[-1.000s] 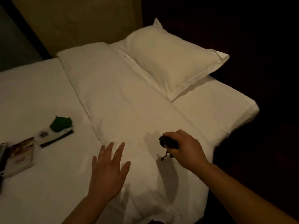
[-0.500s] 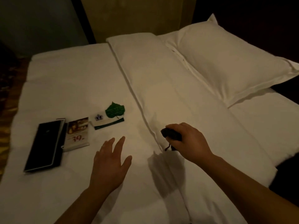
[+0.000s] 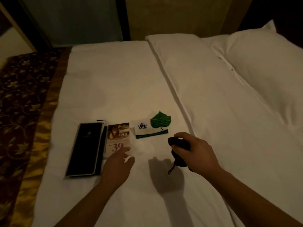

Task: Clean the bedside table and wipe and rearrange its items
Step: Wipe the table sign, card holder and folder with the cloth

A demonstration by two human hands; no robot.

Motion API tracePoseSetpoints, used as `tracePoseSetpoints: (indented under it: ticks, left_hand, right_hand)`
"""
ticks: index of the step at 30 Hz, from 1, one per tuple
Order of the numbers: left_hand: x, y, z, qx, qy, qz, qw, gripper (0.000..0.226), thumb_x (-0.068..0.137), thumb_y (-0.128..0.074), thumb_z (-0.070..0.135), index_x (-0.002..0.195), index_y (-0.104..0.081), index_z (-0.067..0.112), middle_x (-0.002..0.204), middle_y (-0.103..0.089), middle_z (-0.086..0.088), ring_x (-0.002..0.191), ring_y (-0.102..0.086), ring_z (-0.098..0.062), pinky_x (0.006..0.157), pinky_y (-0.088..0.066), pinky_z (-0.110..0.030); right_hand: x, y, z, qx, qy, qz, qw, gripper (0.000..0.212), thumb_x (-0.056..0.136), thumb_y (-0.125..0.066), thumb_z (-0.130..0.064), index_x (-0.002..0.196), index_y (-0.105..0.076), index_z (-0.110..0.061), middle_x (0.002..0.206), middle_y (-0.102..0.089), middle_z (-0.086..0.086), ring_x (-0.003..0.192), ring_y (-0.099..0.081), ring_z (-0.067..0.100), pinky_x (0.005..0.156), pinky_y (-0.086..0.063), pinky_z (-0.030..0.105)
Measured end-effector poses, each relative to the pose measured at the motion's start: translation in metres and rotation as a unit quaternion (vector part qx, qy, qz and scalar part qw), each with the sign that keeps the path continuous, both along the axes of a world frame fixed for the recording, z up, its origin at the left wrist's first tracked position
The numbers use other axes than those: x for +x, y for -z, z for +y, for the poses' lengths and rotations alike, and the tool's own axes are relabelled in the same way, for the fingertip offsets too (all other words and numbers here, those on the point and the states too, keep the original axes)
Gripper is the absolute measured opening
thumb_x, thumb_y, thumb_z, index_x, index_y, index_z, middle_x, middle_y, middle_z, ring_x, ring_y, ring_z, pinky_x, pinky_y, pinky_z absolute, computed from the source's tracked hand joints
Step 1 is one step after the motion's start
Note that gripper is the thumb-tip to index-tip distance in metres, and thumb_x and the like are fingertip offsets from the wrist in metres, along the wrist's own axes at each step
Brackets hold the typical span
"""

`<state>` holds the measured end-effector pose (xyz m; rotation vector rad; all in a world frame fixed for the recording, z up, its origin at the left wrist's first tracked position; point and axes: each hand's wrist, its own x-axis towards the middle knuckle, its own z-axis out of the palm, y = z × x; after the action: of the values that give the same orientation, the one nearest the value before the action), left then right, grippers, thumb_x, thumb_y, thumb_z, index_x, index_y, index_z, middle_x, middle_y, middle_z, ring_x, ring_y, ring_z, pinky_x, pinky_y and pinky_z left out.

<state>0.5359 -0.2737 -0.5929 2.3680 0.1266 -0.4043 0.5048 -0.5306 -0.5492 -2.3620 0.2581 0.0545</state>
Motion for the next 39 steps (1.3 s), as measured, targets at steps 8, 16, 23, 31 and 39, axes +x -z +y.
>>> tracePoseSetpoints:
  ticks: [8, 16, 23, 31, 39]
  left_hand:
    - [0.101, 0.030, -0.052, -0.165, -0.127, 0.025, 0.978, 0.057, 0.098, -0.056, 0.012, 0.151, -0.034, 0.009, 0.147, -0.048, -0.012, 0.126, -0.049, -0.025, 0.100, -0.039, -0.030]
    - [0.139, 0.038, -0.078, -0.190, -0.242, 0.078, 0.948, 0.024, 0.105, -0.044, 0.015, 0.097, -0.066, 0.010, 0.110, -0.065, -0.019, 0.094, -0.060, -0.027, 0.078, -0.052, -0.028]
    - [0.098, 0.023, -0.092, -0.334, -0.402, 0.090, 0.848, 0.021, 0.102, -0.052, 0.029, 0.091, -0.062, 0.014, 0.076, -0.076, 0.007, 0.068, -0.071, -0.010, 0.051, -0.056, -0.025]
    - [0.078, 0.009, -0.086, -0.393, -0.376, 0.110, 0.831, 0.038, 0.104, -0.045, 0.034, 0.105, -0.070, 0.007, 0.099, -0.076, -0.016, 0.098, -0.072, -0.037, 0.082, -0.060, -0.052]
    - [0.066, -0.007, -0.055, -0.401, -0.385, 0.108, 0.825, 0.036, 0.105, -0.043, 0.032, 0.122, -0.060, 0.006, 0.116, -0.069, -0.024, 0.107, -0.065, -0.044, 0.093, -0.052, -0.065]
  right_hand:
    - [0.064, 0.023, -0.001, 0.146, 0.024, 0.018, 0.989, 0.017, 0.084, -0.063, -0.046, 0.099, -0.063, -0.054, 0.092, -0.066, -0.031, 0.084, -0.062, -0.009, 0.068, -0.046, 0.015]
    - [0.110, 0.039, -0.022, 0.365, 0.073, 0.051, 0.927, 0.017, 0.088, -0.066, -0.042, 0.103, -0.070, -0.047, 0.097, -0.069, -0.031, 0.088, -0.064, -0.011, 0.064, -0.048, 0.003]
    - [0.132, 0.060, -0.013, 0.362, 0.067, 0.069, 0.927, 0.034, 0.088, -0.067, -0.035, 0.118, -0.061, -0.048, 0.111, -0.067, -0.015, 0.095, -0.065, -0.001, 0.071, -0.055, 0.014]
    - [0.101, 0.068, 0.059, 0.031, -0.067, 0.011, 0.997, 0.051, 0.085, -0.055, -0.043, 0.134, -0.042, -0.048, 0.122, -0.045, -0.011, 0.094, -0.060, 0.011, 0.076, -0.056, 0.027]
    - [0.097, 0.074, 0.024, -0.049, 0.020, 0.015, 0.998, 0.045, 0.084, -0.060, -0.033, 0.128, -0.054, -0.042, 0.104, -0.051, -0.007, 0.078, -0.057, 0.011, 0.058, -0.046, 0.020]
